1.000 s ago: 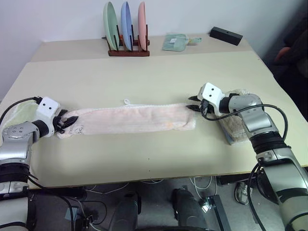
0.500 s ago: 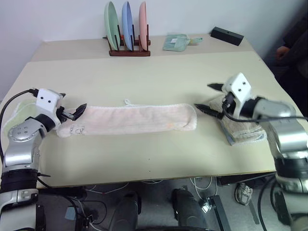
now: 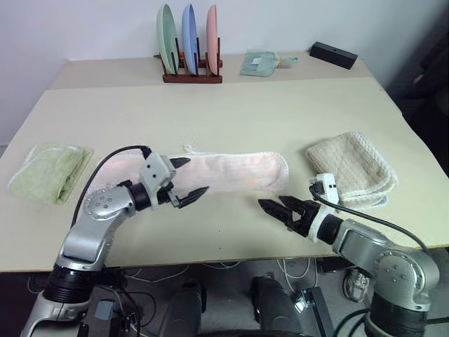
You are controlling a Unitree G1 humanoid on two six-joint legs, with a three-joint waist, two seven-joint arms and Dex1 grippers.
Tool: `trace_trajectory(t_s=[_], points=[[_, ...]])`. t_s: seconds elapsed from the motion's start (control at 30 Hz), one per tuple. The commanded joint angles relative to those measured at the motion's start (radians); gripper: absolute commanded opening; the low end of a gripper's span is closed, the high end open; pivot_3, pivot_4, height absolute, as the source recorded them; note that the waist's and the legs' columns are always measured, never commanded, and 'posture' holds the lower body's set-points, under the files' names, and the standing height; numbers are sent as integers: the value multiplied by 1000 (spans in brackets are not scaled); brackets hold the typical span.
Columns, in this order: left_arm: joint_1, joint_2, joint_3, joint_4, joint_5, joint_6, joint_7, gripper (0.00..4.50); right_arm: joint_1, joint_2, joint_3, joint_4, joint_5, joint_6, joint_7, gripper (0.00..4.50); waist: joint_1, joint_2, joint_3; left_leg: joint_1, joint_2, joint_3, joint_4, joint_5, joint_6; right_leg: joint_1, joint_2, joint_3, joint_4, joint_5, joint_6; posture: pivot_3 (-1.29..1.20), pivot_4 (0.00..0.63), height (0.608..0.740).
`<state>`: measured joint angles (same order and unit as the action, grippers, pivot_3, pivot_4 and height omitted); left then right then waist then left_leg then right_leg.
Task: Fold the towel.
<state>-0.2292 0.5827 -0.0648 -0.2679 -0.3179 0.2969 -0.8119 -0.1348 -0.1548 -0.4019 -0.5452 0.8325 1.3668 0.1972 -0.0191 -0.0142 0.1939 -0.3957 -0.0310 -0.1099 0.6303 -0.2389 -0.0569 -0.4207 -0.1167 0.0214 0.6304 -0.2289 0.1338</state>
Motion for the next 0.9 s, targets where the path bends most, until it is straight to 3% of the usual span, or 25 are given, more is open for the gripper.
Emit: trace_trajectory(t_s=[0.03, 0.27, 0.3, 0.37, 0.6, 0.77, 0.9], points=[[0, -2, -5, -72, -51, 32, -33, 4500, -69, 88, -87, 45, 30, 53, -119, 4482, -1, 0, 0, 0, 0, 0, 0, 0, 0, 0, 0, 0, 0, 0, 0, 0, 150, 740], [26, 2, -3, -84, -42, 40, -37, 4500, -238, 272, -279, 190, 33, 17, -362, 4482, 0, 0, -1, 3, 0, 0, -1, 0, 0, 2, 1, 0, 0, 0, 0, 0, 150, 740], [32, 1, -3, -86, -42, 40, -35, 4500, -263, 291, -312, 208, 43, -1, -409, 4243, 2, 0, -1, 3, 0, 0, -1, 0, 0, 3, 1, 0, -1, 0, 0, 0, 150, 740], [43, 0, -4, -91, -40, 39, -32, 4500, -290, 307, -346, 227, 57, -24, -470, 3684, 3, 1, -1, 3, 0, 0, 0, 0, 0, 4, 0, 0, -1, 0, 0, 0, 150, 740], [64, -7, -11, -94, -32, 28, -26, 4500, -289, 286, -347, 206, 109, -60, -573, 58, -2, 1, -1, 3, 0, 0, -2, 0, 0, 3, 0, 0, -1, 0, 0, 0, 150, 740], [65, -17, -26, -81, -21, 12, -27, 4500, -283, 247, -345, 181, 138, -104, -613, 22, -1, 2, -1, 3, 0, 0, -2, 0, 0, 3, 0, 0, -1, 0, 0, 0, 150, 740], [61, -25, -33, -70, -14, 5, -30, 4500, -260, 113, -260, 152, 104, -100, -555, 22, 0, 2, 0, 3, 0, 0, -2, 0, 0, 3, 0, 0, -2, 0, 0, 0, 150, 740]])
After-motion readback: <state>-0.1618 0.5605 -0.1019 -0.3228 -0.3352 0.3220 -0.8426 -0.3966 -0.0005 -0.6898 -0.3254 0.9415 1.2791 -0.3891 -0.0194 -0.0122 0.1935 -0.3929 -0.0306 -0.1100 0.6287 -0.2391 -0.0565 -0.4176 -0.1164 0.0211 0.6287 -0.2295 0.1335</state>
